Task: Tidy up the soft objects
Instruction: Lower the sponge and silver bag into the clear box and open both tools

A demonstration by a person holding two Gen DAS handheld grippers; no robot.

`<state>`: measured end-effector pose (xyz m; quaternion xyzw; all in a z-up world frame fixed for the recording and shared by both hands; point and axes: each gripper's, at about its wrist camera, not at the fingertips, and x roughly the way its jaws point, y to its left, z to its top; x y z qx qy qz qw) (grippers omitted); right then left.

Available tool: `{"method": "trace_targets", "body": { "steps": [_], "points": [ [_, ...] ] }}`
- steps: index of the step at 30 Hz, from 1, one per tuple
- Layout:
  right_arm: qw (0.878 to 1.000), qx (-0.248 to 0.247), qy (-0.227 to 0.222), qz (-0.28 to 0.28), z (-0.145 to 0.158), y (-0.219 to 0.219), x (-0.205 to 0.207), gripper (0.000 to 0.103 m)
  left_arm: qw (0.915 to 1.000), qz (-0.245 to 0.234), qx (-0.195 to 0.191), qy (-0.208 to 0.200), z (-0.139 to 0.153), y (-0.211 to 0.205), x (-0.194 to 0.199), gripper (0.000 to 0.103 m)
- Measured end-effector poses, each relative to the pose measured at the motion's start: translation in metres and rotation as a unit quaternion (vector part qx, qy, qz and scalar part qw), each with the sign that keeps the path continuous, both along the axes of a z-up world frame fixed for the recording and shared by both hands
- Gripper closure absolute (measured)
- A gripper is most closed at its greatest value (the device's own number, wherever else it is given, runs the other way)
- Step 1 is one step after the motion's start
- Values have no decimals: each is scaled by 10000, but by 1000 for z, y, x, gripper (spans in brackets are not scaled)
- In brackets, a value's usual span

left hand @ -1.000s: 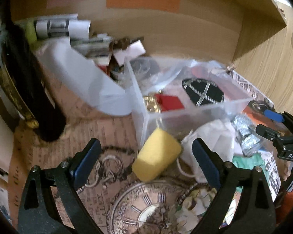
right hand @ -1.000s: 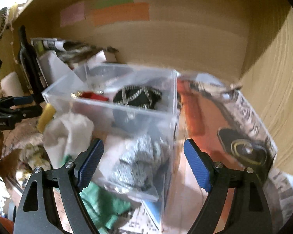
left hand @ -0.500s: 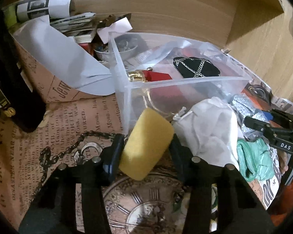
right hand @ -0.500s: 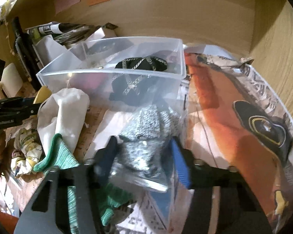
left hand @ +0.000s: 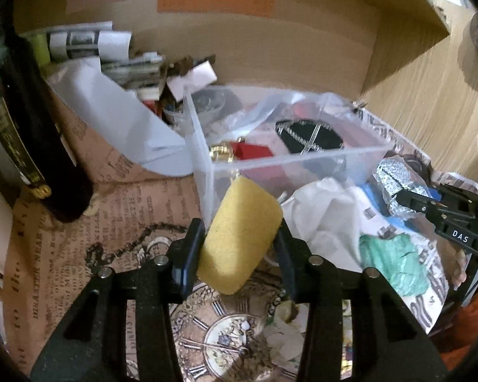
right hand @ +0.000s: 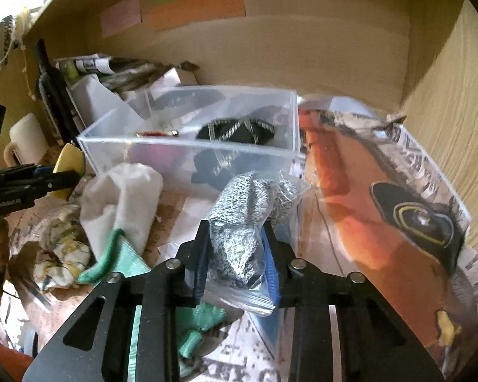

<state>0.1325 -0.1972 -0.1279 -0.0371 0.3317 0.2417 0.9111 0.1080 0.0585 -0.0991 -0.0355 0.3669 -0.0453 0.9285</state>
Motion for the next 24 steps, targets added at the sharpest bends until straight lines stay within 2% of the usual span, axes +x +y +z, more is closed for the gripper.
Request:
{"method": "trace_targets", "body": {
  "steps": [8,14,19,24],
  "points": [
    [9980,-5,-618,128,40,5,-11,76,9985,15,-56,-553,38,-3,-3,59],
    [9947,37,-1009,200,66,14,-5,76,9963,13,-146,-846,61,-6,2,59],
    [9931,191,-1118,284,79,22,9,76,9953,-6,-167,-956,72,-11,13,59],
    [9918,251,-1201,347,87,33,25,76,9957,-23,-233,-898,76,-16,38,59]
  ]
}}
